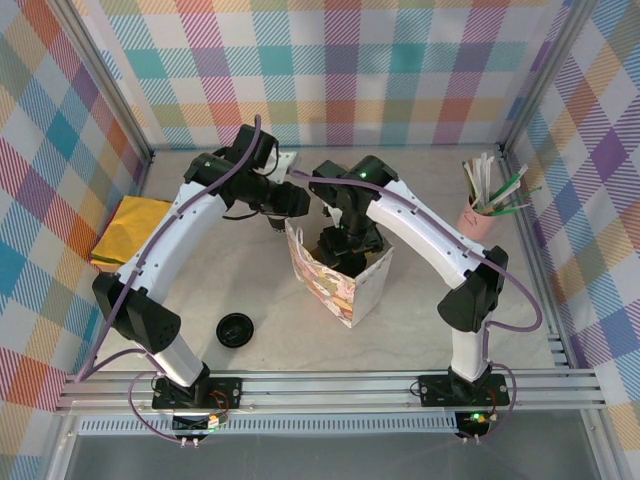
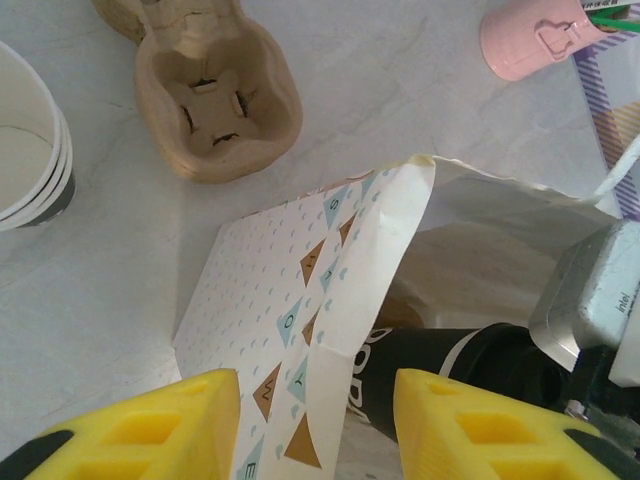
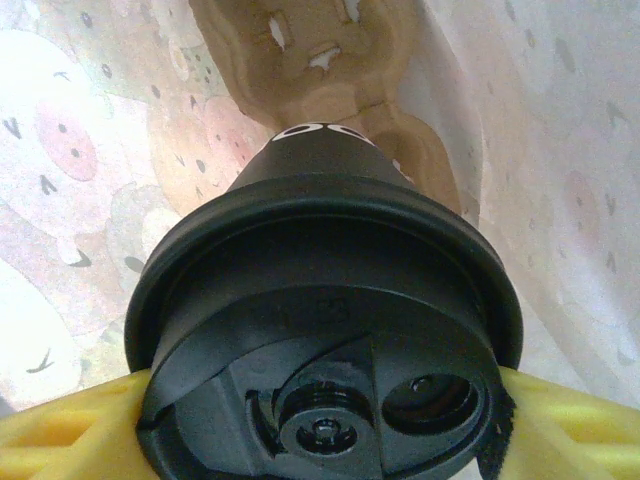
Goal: Pack the takeout coffee
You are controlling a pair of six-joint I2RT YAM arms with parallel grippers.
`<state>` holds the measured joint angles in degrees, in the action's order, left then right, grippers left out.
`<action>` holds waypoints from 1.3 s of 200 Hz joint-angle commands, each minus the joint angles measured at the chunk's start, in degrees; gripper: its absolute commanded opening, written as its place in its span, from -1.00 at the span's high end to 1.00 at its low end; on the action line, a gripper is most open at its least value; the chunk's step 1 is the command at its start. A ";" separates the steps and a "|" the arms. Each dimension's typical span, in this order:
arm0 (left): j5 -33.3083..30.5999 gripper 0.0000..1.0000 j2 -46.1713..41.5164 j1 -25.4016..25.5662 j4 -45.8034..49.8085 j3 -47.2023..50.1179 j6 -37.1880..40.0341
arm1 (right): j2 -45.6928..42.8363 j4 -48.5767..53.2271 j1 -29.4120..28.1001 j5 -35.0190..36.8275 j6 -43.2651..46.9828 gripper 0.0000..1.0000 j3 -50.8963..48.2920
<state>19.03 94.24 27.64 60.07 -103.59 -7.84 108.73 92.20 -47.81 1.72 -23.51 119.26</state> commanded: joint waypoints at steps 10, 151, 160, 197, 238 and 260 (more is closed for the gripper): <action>1.54 0.14 0.33 -0.06 1.01 0.82 0.98 | -2.59 10.01 0.09 0.57 -0.74 -0.43 -3.05; -0.16 0.20 1.41 1.81 2.06 1.80 2.12 | -1.15 10.07 1.05 0.61 1.11 -0.43 -5.72; 0.22 0.21 1.38 1.81 1.90 1.83 2.12 | -1.13 10.09 1.05 0.73 1.04 -0.43 -5.87; 0.42 0.25 1.30 2.20 1.54 1.47 2.21 | -1.24 9.95 1.06 1.10 0.70 -0.44 -6.62; -2.98 0.30 1.55 3.21 1.54 1.20 3.26 | -1.24 9.97 1.05 0.66 0.54 -0.44 -6.47; -4.23 0.31 2.12 3.64 2.10 0.85 3.75 | -1.28 9.93 1.03 0.65 0.47 -0.43 -6.50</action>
<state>16.67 95.79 30.70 60.10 -102.45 -5.67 107.85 92.23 -47.16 2.52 -23.07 112.88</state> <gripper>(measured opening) 0.349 0.720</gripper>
